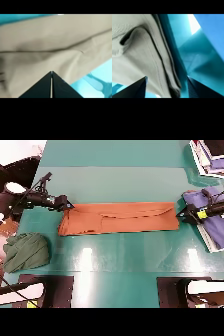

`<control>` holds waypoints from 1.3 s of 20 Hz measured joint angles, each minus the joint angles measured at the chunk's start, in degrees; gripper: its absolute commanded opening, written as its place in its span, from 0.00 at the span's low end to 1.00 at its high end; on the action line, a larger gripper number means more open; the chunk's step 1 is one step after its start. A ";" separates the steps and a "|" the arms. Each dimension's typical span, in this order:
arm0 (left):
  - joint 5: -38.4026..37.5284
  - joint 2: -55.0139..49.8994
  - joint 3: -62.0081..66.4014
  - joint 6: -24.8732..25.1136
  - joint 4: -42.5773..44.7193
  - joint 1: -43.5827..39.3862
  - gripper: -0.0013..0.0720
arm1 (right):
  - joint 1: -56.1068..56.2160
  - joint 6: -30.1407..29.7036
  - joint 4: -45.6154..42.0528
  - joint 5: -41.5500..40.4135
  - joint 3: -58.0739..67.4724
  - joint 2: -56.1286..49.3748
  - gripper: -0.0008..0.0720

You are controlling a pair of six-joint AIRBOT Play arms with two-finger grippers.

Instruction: Fold the shirts.

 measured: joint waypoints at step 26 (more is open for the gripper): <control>10.40 -28.39 26.53 -11.52 2.05 -33.83 0.05 | 23.87 -2.43 22.40 2.62 23.91 11.56 0.03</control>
